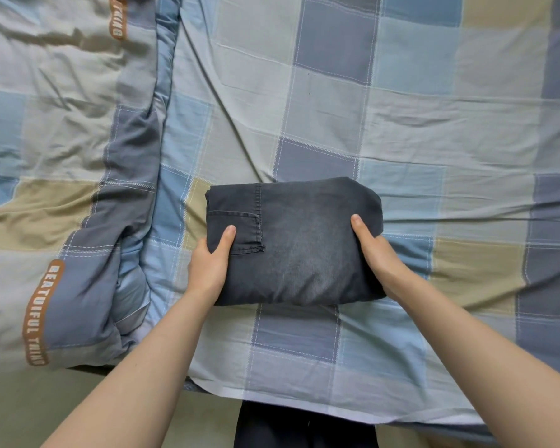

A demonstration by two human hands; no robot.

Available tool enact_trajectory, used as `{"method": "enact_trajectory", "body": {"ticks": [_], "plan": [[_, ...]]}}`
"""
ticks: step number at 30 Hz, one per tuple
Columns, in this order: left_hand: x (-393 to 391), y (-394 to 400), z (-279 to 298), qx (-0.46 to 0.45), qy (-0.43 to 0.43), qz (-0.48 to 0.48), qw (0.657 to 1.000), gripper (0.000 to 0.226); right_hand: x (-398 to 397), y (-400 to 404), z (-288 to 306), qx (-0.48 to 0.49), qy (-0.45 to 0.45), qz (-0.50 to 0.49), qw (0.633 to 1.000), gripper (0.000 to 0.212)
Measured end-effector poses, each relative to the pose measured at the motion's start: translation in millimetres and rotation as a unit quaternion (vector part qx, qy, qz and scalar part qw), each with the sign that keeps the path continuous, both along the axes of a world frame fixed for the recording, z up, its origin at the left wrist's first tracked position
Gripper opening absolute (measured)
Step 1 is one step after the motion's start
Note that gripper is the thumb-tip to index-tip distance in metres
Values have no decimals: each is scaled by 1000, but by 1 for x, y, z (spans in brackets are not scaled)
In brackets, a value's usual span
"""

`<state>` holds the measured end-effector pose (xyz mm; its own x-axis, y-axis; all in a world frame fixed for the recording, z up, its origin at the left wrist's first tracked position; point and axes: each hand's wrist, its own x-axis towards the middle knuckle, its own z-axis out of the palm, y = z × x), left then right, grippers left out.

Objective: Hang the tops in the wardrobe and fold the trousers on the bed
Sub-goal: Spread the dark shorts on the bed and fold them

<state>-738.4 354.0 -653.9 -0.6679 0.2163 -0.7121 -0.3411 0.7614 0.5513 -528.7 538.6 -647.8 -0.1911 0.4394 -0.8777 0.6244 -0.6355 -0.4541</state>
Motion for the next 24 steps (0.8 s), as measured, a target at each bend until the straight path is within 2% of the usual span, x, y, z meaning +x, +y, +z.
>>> {"method": "enact_trajectory", "body": {"ticks": [1,3,4,6,8,11,15,17,21,24], "plan": [[2,0,1,-1,13,-4,1000,62,-1,-4,0,31,-4,-6,999,83],[6,-1,3,10,52,-3,999,52,-3,-15,3,154,-57,1,986,76],[9,-1,4,26,73,2,997,53,-3,-22,6,232,-71,7,970,72],[18,-4,5,71,116,-11,991,67,3,-36,11,334,-35,43,941,74],[25,-9,6,88,179,-77,977,79,8,-45,12,343,-23,135,929,80],[34,-12,5,48,242,-162,955,81,15,-50,7,357,-22,237,903,79],[37,-11,-8,28,234,-171,957,75,13,-56,-11,413,-62,341,842,75],[37,-9,-13,42,241,-163,956,74,9,-55,-19,423,-54,303,852,73],[38,-3,-19,76,252,-129,956,70,11,-47,-33,394,13,191,899,63],[39,3,-10,102,266,-110,952,62,18,-38,-28,391,43,168,904,59]]}}
